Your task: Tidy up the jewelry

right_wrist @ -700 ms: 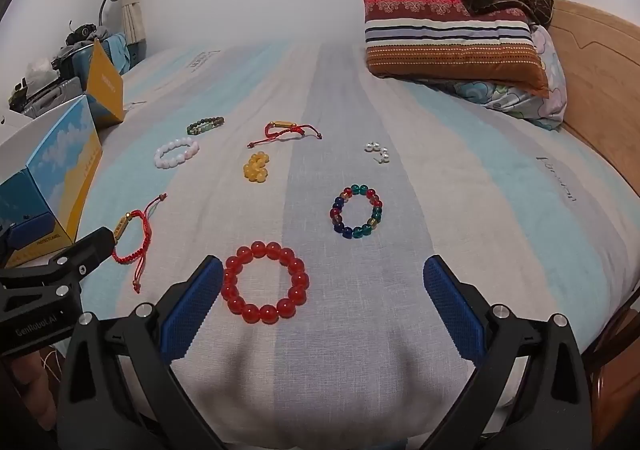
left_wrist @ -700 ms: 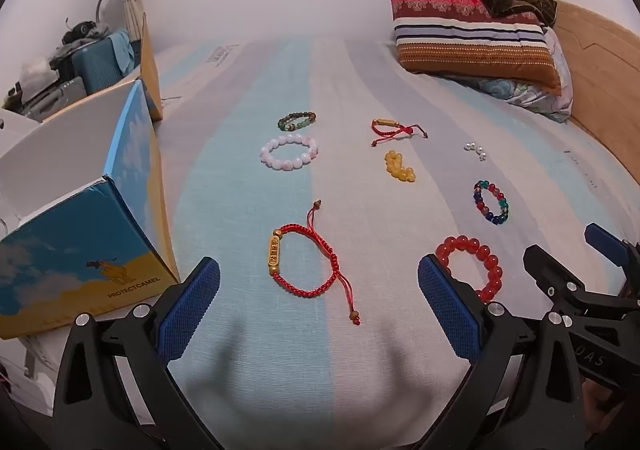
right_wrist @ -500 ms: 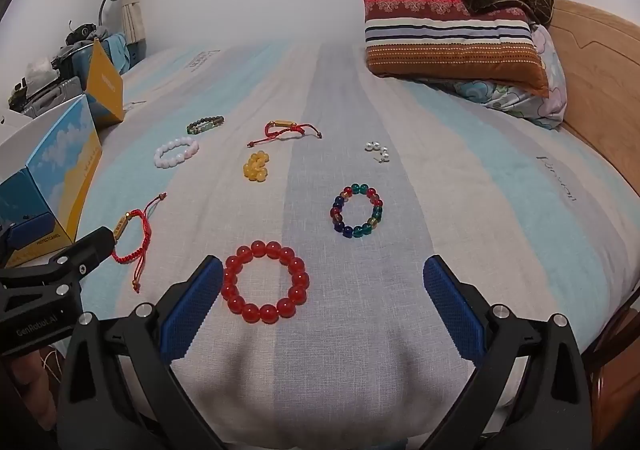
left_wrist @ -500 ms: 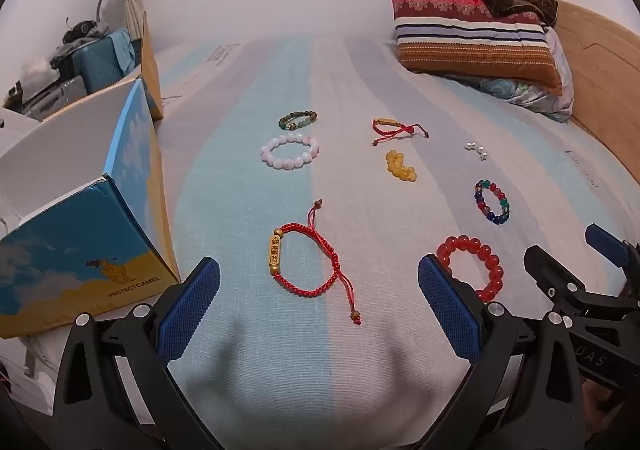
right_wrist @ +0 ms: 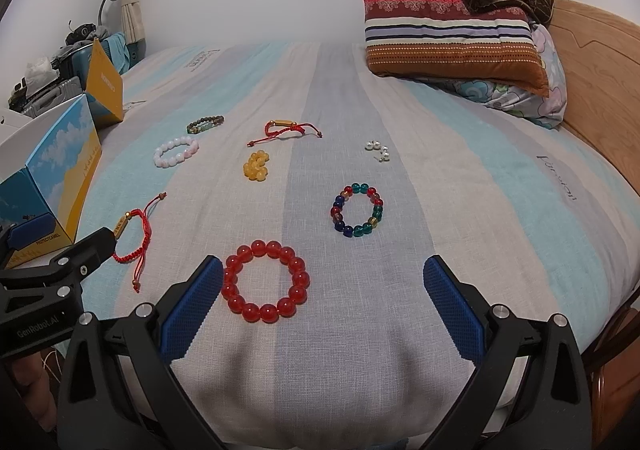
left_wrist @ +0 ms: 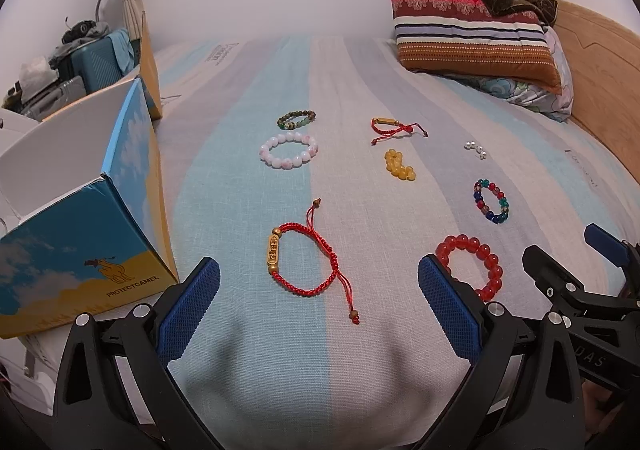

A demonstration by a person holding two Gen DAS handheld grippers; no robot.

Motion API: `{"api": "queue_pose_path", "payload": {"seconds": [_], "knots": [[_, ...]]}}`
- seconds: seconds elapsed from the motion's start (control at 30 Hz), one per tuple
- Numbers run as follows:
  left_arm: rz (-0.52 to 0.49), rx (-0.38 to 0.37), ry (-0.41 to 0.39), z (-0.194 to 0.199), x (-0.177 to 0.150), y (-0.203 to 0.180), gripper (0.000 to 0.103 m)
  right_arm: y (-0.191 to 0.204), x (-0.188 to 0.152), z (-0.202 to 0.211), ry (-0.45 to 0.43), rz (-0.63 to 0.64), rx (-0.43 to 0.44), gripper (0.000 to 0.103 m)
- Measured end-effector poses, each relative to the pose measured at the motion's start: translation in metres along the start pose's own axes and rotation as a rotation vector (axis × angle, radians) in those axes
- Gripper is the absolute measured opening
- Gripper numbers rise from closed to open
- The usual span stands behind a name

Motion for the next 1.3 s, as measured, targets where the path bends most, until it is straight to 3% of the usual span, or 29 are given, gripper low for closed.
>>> {"api": "queue_pose_path", "payload": {"seconds": [1.1,1.3], "knots": [[-0.006,0.001,0.003,-0.001,-0.003,0.000,0.097,0.000,-0.003,-0.004,-0.005,0.003,-0.003,0.096],[0.000,0.023,-0.001,-0.001,0.008,-0.002,0.097,-0.011,0.006,0.004,-0.010,-0.024,0.015,0.096]]}}
Point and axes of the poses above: each gripper's, at about its wrist camera, not at the fingertips, and z roughly against the way its jaws point, y to its left, x to its top, the point moved 3 cm from there along -z, roughly the way its jaws point, and after that the axes turned 14 degrees about z, right-handed, at the moved point
